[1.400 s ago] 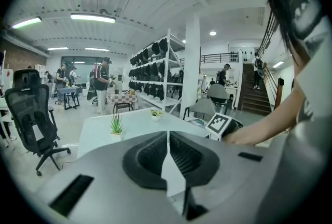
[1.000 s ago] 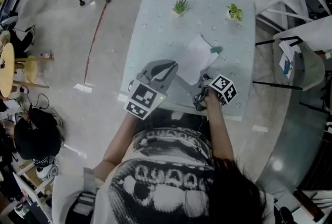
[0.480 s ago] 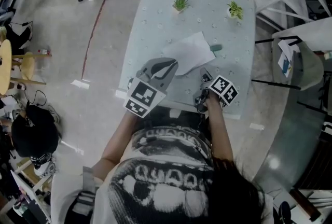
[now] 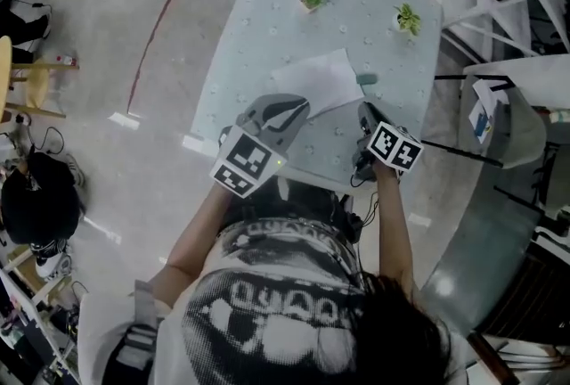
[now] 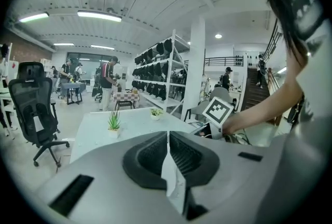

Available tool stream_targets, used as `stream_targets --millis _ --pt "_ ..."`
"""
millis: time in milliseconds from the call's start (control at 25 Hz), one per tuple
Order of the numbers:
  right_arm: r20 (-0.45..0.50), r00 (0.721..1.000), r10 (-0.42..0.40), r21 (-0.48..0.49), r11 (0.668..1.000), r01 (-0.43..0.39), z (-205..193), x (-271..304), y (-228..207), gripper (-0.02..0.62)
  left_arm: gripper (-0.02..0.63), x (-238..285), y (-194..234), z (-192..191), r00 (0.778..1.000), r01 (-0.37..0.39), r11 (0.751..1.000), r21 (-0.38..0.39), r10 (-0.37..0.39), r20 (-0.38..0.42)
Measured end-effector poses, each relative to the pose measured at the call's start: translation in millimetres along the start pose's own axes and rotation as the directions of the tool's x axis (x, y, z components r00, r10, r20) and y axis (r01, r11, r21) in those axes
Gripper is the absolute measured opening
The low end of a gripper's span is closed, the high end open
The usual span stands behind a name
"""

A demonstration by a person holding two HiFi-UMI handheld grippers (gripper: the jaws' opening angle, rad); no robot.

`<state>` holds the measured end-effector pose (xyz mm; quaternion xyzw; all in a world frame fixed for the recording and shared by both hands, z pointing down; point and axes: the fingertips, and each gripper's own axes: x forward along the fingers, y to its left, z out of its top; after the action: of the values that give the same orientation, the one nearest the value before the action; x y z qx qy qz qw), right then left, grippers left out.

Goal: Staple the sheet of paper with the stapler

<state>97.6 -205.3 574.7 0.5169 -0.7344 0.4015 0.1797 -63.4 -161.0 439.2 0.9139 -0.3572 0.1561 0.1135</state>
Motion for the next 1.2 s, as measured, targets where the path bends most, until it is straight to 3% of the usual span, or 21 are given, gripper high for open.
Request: stream_targets --millis 160,360,440,520,600,640,720,920,1080,1200 --pt "-0.050 0.998 0.035 -0.276 0.960 -0.048 28.6 7.9 -8.2 0.037 0.012 6.2 -14.7 -2.4 1.000 -0.028 0.999 -0.018 0.028 -0.008" --pt "-0.138 0.989 0.052 -0.517 0.848 -0.116 50.2 25.4 -20.4 0.005 0.012 12.8 -33.7 -9.1 0.998 -0.064 0.997 -0.043 0.063 -0.025" --pt "-0.204 0.976 0.075 -0.615 0.766 -0.187 52.8 33.2 -17.8 0.005 0.012 13.3 -39.4 -11.0 0.996 -0.086 0.995 -0.048 0.084 -0.032" --pt "-0.276 0.959 0.068 -0.713 0.654 -0.252 51.4 42.1 -15.8 0.005 0.012 12.0 -42.3 -13.0 0.993 -0.112 0.992 -0.050 0.110 -0.041" --pt "-0.310 0.951 0.009 -0.788 0.556 -0.262 54.2 53.3 -24.5 0.006 0.012 11.9 -44.2 -14.9 0.990 -0.134 0.989 -0.060 0.132 -0.045" --pt "-0.315 0.949 -0.025 -0.810 0.528 -0.255 57.6 59.0 -32.1 0.006 0.012 11.8 -45.1 -15.7 0.989 -0.145 0.987 -0.066 0.142 -0.046" --pt "-0.326 0.943 -0.075 -0.820 0.519 -0.242 64.2 68.8 -47.6 0.006 0.012 9.8 -46.0 -18.1 0.985 -0.170 0.982 -0.079 0.166 -0.051" --pt "-0.360 0.925 -0.123 -0.784 0.578 -0.228 65.6 79.4 -70.5 0.006 0.012 0.6 -43.7 -25.6 0.971 -0.235 0.967 -0.100 0.229 -0.069" --pt "-0.398 0.908 -0.132 -0.778 0.572 -0.258 51.1 81.8 -74.3 0.006 0.012 -4.3 -41.4 -28.6 0.963 -0.266 0.958 -0.110 0.259 -0.074" --pt "-0.392 0.912 -0.125 -0.772 0.584 -0.252 49.2 84.8 -71.3 0.006 0.012 -5.7 -37.5 -26.2 0.960 -0.277 0.955 -0.109 0.271 -0.068"
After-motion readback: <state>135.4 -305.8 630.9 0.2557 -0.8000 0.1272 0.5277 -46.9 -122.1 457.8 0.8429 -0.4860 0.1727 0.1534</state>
